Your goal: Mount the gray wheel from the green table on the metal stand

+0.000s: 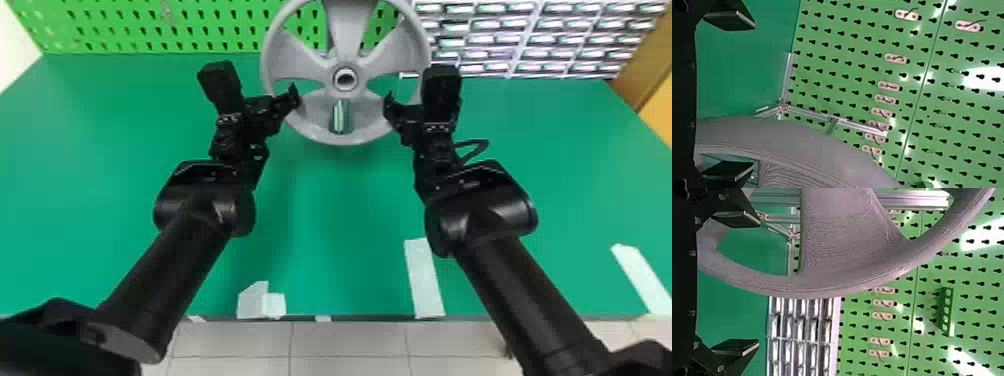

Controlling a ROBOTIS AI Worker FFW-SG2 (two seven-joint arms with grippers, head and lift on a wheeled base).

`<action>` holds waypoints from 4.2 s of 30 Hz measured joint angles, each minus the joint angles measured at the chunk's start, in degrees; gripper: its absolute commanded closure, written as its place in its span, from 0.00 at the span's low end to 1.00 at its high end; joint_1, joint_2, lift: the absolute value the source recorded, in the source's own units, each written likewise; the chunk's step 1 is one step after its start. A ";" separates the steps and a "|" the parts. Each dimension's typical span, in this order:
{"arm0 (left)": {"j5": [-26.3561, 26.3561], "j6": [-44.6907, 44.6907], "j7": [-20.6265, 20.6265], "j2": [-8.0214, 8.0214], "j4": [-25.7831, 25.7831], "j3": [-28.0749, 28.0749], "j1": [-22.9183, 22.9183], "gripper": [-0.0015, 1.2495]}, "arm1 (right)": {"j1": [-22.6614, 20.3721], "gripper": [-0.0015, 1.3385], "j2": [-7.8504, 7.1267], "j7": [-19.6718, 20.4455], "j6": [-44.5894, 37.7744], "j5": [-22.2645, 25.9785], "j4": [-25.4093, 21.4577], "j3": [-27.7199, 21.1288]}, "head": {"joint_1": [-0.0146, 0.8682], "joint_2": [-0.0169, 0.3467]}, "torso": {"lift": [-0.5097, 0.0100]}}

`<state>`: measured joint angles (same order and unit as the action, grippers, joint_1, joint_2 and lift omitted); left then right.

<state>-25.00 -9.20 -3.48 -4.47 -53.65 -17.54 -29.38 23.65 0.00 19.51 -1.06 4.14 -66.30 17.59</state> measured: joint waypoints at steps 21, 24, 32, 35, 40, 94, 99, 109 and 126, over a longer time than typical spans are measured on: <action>2.10 2.06 -0.30 -0.36 -5.11 2.40 3.15 0.09 | -1.10 0.16 0.00 0.00 0.01 0.36 -2.31 -0.19 | 1.00 0.19 | 0.80; 2.15 2.13 -0.30 -0.42 -5.74 2.42 3.67 0.10 | -1.46 0.16 0.00 0.00 0.01 0.51 -2.88 -0.19 | 1.00 0.19 | 0.80; 2.48 2.21 -0.30 -0.82 -7.92 2.44 5.11 0.10 | -2.79 0.16 0.00 0.00 0.01 0.93 -4.70 0.02 | 1.00 0.19 | 0.80; 2.55 2.30 -0.30 -0.98 -8.49 2.46 5.52 0.10 | -3.20 0.16 0.00 0.00 0.01 1.12 -5.25 0.11 | 1.00 0.19 | 0.80; 2.54 2.34 -0.30 -1.17 -9.54 2.49 6.26 0.10 | -3.95 0.16 0.00 0.00 0.00 1.25 -6.33 0.17 | 1.00 0.19 | 0.80; 3.49 5.53 0.09 -3.64 -26.98 4.27 16.74 0.10 | -11.90 0.16 -1.40 -0.93 0.00 2.60 -18.35 0.05 | 1.00 0.19 | 0.80; 3.72 6.35 0.82 -3.91 -29.93 5.07 18.51 0.10 | -12.56 0.16 -1.59 -2.17 0.06 2.61 -19.44 -0.01 | 1.00 0.19 | 0.80; 5.69 8.92 3.77 -4.05 -35.41 8.32 23.40 0.10 | -14.59 0.16 -2.40 -4.36 0.45 2.22 -21.48 -0.80 | 1.00 0.19 | 0.80; 10.22 10.82 9.69 -4.14 -38.63 14.39 27.92 0.10 | -17.24 0.16 -2.57 -12.65 2.36 0.47 -21.56 -4.30 | 1.00 0.19 | 0.80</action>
<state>-14.79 1.62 6.21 -8.61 -92.27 -3.15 -1.46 6.40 -2.57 6.86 1.31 4.61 -87.87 13.28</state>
